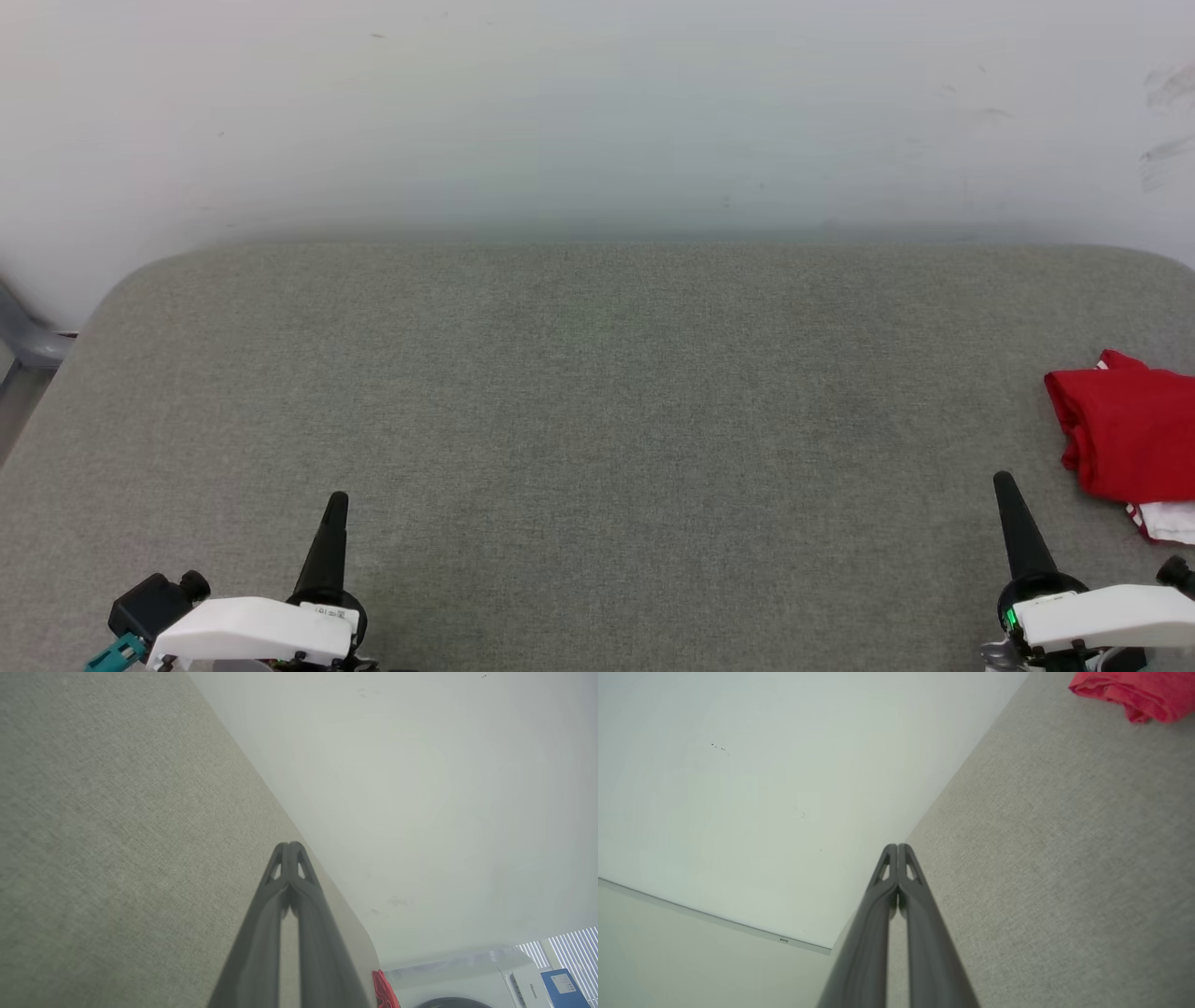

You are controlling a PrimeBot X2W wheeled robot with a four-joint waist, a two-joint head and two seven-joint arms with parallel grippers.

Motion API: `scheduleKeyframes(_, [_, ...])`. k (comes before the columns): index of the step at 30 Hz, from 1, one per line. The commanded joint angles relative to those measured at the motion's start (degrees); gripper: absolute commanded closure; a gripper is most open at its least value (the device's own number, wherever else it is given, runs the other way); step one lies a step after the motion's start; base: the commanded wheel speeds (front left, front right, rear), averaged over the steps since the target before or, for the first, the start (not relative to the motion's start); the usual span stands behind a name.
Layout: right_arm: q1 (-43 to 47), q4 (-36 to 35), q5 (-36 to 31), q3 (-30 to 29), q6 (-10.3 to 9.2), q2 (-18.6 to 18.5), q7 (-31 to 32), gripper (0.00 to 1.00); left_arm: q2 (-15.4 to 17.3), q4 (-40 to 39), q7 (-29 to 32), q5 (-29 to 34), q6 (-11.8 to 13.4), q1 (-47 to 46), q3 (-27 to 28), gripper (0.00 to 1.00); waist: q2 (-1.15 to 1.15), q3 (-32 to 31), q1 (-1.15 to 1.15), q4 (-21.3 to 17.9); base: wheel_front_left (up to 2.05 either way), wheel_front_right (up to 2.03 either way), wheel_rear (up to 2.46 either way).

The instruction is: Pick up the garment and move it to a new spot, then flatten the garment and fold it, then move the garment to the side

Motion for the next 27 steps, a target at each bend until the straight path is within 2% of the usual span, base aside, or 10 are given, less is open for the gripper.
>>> scheduleKeyframes(1, [-1.42,-0.18,1.87,-0.12,-0.01,0.06,0.43,1.0,0.04,-0.26,0.43,-1.79,-0.19,-1.44,0.3,1.0,0.0,0.05,0.0,-0.04,0.0,0.0,0.0])
scheduleKeyframes(27, [-4.05,1.33,15.74,-0.39,-0.02,0.1,4.01,1.0,0.02,1.29,4.02,-16.42,-0.46,-4.2,1.51,1.0,0.0,0.82,0.0,-0.64,0.0,0.0,0.0])
